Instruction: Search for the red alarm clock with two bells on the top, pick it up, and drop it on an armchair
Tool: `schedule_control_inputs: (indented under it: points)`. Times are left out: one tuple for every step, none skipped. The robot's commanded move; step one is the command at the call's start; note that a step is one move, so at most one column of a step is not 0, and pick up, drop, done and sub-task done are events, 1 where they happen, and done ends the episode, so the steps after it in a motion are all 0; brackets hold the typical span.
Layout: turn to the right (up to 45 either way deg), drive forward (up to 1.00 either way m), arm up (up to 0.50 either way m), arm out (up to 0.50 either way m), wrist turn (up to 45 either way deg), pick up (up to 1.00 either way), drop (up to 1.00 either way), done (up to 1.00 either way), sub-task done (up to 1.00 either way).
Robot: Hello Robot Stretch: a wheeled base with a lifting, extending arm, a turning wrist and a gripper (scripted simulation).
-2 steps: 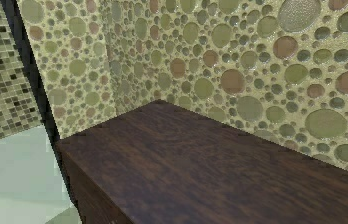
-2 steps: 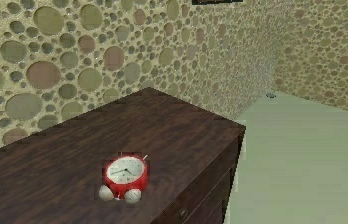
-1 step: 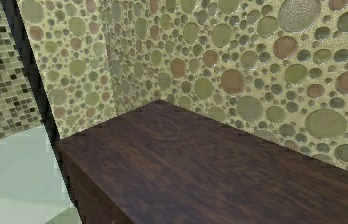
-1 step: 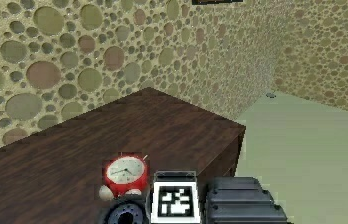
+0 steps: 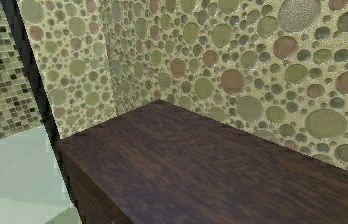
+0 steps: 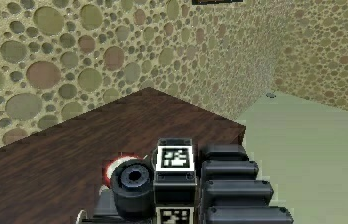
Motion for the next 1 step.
schedule_control_inputs:
  points:
    - [0.0,0.0,0.0,0.0,45.0,0.0,0.0,0.0,0.0]
